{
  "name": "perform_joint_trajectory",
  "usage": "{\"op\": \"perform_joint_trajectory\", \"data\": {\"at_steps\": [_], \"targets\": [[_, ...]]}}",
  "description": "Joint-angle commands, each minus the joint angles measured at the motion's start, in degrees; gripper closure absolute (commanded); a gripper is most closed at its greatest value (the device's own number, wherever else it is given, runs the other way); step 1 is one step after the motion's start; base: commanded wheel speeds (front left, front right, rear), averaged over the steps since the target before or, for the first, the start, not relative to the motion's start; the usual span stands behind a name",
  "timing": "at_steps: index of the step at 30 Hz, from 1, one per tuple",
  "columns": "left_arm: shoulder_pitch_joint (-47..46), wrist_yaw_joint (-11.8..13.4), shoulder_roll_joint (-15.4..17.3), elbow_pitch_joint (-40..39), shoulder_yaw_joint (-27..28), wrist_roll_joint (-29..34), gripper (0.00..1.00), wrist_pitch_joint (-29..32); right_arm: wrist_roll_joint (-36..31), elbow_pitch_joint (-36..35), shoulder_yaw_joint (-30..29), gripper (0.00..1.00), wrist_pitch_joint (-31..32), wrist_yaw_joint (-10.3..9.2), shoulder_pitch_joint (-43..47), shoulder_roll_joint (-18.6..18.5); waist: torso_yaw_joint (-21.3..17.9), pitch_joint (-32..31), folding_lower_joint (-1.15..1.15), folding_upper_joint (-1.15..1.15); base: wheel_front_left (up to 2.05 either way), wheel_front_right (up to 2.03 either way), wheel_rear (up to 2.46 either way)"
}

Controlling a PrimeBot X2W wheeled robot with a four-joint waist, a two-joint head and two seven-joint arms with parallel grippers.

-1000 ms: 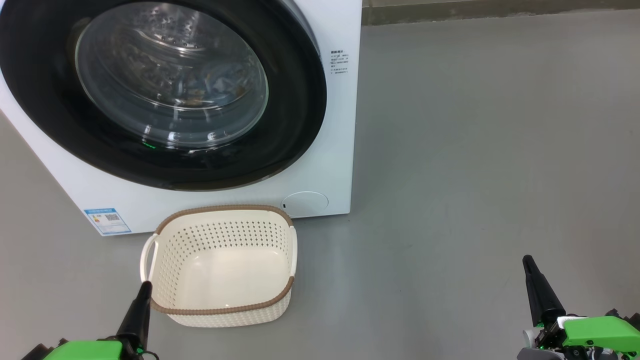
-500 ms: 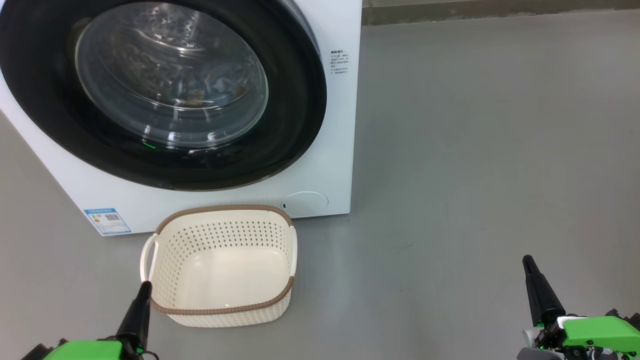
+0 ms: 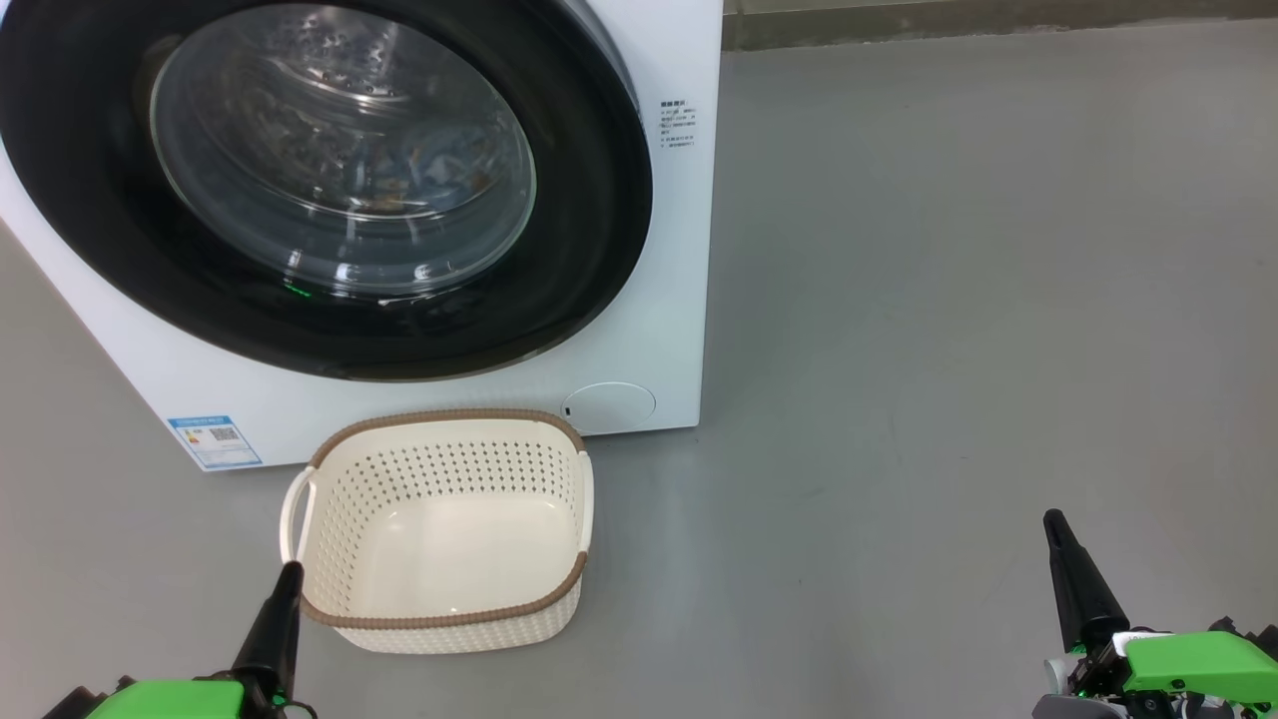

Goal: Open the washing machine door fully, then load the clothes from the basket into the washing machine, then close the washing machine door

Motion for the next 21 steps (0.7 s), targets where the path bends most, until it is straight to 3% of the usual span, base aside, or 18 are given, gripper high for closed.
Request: {"op": "perform_joint_trajectory", "data": {"at_steps": [1,21], "targets": [[-2.4,-0.6,1.1,-1.1,2.0,-0.4,1.0,0.4,0.6,-1.4,1.3,1.0,0.5,0.09,-2.2,-0.2,0.0,0.0,0.0,0.0,0.0,0.0,0.0],[-2.4,-0.6,1.1,-1.1,2.0,-0.4,1.0,0.4,0.6,-1.4,1.3,1.0,0.4,0.09,-2.2,-0.2,0.0,0.0,0.0,0.0,0.0,0.0,0.0]]}}
